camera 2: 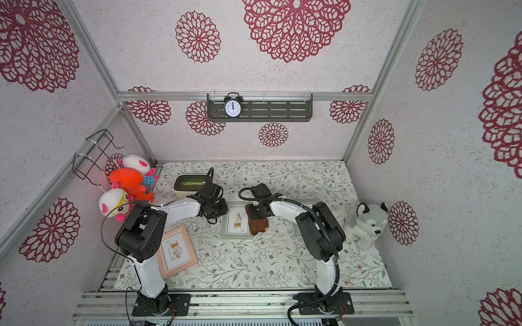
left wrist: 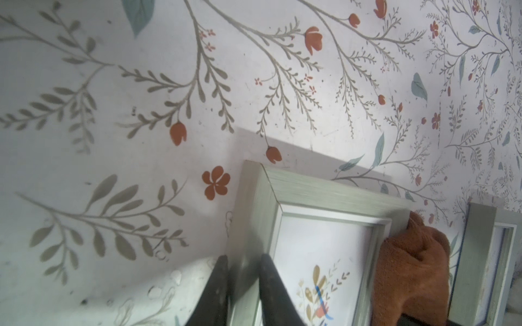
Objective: Wipe the picture frame with a cloth
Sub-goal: Wipe the dirt from the picture frame.
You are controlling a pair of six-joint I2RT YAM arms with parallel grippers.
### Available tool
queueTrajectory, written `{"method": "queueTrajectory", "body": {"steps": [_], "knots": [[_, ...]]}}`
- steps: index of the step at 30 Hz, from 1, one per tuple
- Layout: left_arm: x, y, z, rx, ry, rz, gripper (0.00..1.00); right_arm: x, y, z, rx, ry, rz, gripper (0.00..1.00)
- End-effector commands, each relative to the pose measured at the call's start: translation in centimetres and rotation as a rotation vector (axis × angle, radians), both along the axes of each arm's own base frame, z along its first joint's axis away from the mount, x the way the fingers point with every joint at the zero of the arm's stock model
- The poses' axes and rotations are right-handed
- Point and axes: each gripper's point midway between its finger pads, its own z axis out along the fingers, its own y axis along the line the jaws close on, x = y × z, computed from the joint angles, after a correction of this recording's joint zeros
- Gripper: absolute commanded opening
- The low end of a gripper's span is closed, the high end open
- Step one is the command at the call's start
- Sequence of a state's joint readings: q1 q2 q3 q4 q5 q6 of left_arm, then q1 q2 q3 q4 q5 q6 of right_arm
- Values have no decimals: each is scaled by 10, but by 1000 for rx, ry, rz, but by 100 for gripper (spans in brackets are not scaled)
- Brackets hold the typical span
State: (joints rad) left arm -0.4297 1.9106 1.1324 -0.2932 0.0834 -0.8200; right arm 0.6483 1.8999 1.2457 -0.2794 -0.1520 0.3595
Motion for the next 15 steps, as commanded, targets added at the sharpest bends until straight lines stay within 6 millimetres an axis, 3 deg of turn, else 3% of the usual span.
{"method": "queueTrajectory", "body": {"steps": [1, 4, 6, 9, 15], "knots": [[-79, 19, -69, 143, 314, -51, 21, -53, -6, -10, -24, 96, 58, 0], [-81, 20, -69, 141, 316, -47, 21, -77, -11, -10, -4, 135, 74, 0], [-81, 20, -69, 138, 313, -46, 21, -76, -11, -7, -3, 127, 78, 0], [-81, 20, -70, 138, 315, -47, 22, -48, -10, -3, -44, 74, 62, 0], [-80, 18, -73, 130, 316, -52, 21, 35, -7, -1, -48, -15, -36, 0]]}}
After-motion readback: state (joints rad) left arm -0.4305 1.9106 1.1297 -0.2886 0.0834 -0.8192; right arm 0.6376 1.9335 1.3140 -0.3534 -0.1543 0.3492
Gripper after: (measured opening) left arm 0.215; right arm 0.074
